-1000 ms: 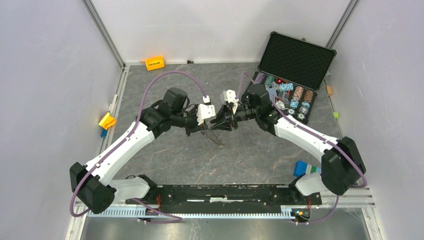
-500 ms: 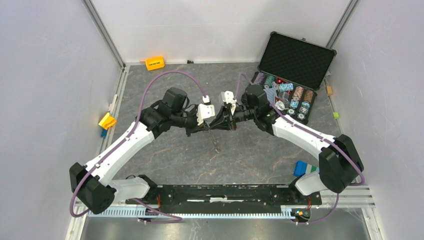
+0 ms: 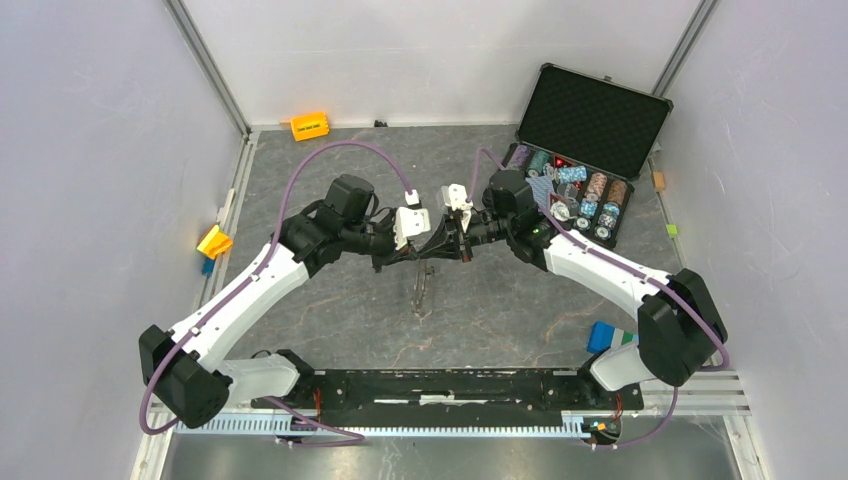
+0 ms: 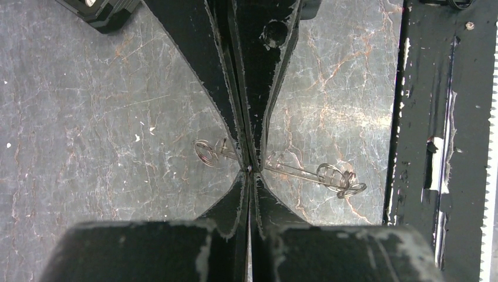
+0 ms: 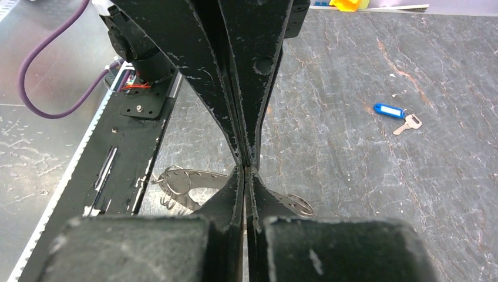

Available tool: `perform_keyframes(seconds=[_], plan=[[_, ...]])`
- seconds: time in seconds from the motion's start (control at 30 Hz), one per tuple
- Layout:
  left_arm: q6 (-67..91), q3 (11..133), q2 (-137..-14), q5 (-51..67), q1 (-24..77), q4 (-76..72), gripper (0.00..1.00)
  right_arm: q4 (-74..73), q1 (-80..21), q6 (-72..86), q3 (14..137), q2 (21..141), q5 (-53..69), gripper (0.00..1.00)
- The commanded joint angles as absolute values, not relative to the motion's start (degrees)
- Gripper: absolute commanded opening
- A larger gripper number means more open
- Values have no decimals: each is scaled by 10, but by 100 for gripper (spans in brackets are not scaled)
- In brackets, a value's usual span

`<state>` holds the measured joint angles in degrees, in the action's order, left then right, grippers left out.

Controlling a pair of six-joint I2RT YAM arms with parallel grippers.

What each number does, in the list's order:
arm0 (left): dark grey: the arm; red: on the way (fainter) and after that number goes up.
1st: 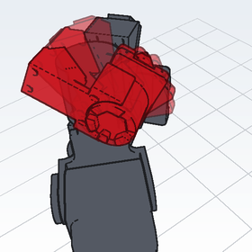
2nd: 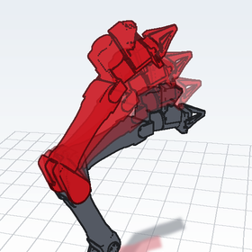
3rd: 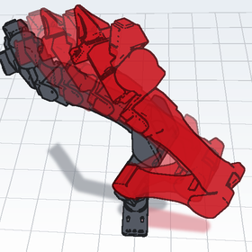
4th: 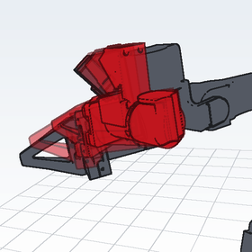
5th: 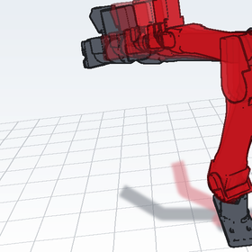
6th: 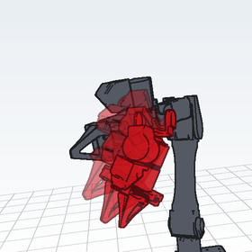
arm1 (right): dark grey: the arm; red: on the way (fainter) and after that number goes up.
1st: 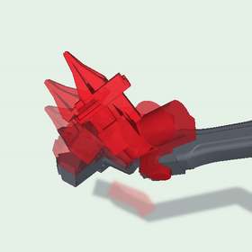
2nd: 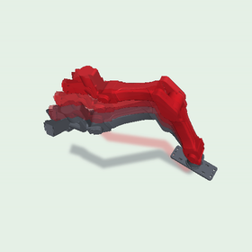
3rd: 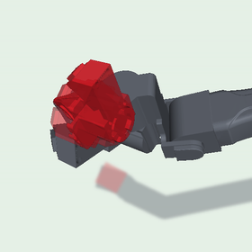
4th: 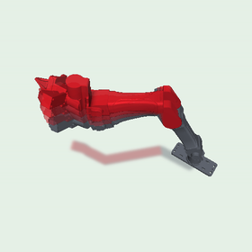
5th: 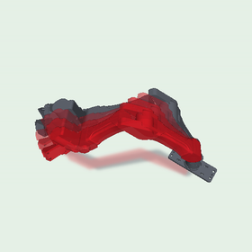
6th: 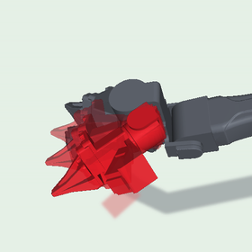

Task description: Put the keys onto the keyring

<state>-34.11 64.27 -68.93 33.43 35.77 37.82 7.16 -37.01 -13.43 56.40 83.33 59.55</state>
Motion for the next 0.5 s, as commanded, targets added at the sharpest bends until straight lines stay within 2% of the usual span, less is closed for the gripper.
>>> perform_keyframes(seconds=[0.0,0.1,0.3,0.47], plan=[[-325,652,-670,349,359,344,2,65,-373,-146,562,830,601,0],[-319,643,-662,357,352,332,3,67,-373,-140,567,826,594,0],[-337,591,-627,428,301,308,30,107,-368,-90,566,813,615,0],[-351,554,-625,469,287,262,39,183,-367,-11,552,814,643,0]])
